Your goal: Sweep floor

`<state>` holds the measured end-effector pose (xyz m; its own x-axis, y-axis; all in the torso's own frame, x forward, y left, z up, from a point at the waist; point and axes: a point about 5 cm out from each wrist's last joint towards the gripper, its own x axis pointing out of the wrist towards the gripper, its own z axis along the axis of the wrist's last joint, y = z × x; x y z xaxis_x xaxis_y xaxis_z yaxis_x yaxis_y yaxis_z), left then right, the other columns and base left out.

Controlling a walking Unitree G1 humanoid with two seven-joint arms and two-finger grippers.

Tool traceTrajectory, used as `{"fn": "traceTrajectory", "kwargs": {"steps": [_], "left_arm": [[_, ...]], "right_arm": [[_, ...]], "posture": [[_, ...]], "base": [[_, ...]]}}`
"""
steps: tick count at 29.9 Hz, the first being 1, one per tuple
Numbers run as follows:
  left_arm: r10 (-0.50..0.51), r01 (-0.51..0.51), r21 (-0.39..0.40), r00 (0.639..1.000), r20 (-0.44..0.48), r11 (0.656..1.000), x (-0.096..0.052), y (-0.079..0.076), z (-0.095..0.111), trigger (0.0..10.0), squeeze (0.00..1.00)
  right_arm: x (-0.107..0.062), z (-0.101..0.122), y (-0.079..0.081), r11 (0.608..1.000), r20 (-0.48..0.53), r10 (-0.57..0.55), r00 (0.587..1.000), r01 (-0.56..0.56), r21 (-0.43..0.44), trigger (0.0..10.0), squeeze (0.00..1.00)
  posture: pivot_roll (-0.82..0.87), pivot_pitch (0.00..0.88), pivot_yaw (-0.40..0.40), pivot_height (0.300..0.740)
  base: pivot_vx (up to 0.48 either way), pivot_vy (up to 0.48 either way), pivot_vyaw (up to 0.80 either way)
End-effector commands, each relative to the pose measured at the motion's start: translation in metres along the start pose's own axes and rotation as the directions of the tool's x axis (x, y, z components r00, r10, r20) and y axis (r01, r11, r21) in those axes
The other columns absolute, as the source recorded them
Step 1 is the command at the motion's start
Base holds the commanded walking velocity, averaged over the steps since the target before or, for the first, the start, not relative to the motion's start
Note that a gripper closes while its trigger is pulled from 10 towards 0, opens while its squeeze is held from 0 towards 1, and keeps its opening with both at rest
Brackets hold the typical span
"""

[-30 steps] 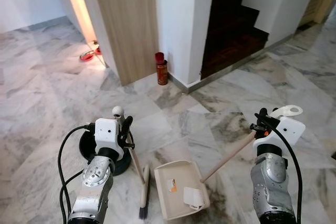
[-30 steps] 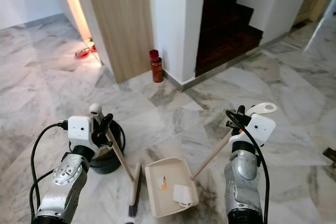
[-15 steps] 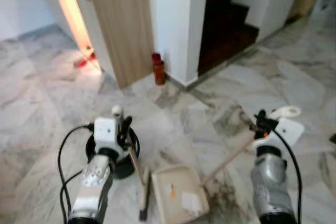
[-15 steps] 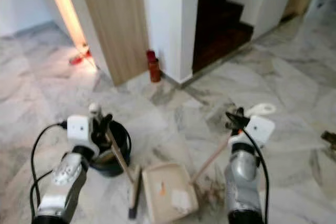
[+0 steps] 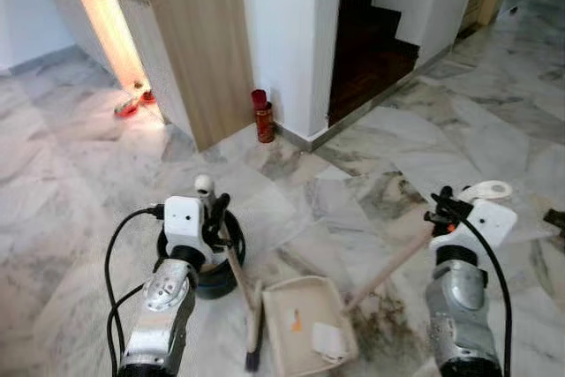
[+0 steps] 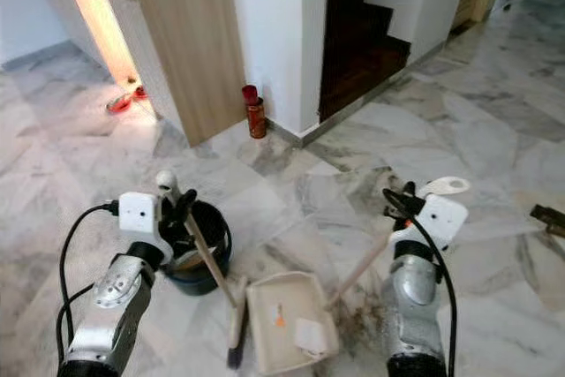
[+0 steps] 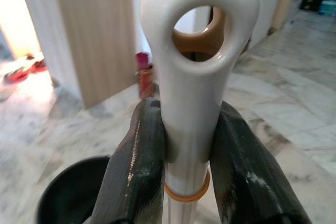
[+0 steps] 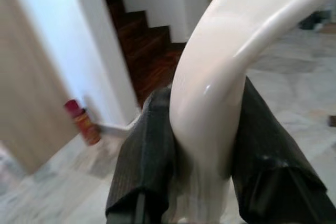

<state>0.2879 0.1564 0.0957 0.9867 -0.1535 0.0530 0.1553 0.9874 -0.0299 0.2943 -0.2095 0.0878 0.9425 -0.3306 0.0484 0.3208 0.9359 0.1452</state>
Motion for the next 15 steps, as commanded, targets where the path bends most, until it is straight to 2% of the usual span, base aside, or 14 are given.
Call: {"fn": "traceTrajectory", "kwargs": {"steps": [1, 15], "left_arm": [[-0.002, 0.001, 0.014, 0.999, 0.054, 1.000, 0.0035, 0.0004, 0.0129, 10.0, 0.00], [-0.017, 0.016, 0.009, 0.999, 0.050, 1.000, 0.0031, -0.0009, 0.0125, 10.0, 0.00]], "right_arm": [[0.0036, 0.0087, 0.0030, 0.999, 0.035, -0.001, 0.999, 0.000, 0.038, 10.0, 0.00], [0.0035, 0.0086, 0.0029, 0.999, 0.037, -0.001, 0.999, 0.000, 0.038, 10.0, 0.00]], "posture": [[0.02, 0.000, 0.040, 0.740], [0.01, 0.000, 0.043, 0.740]], "base": [[0.000, 0.296, 0.00], [0.000, 0.295, 0.00]]}}
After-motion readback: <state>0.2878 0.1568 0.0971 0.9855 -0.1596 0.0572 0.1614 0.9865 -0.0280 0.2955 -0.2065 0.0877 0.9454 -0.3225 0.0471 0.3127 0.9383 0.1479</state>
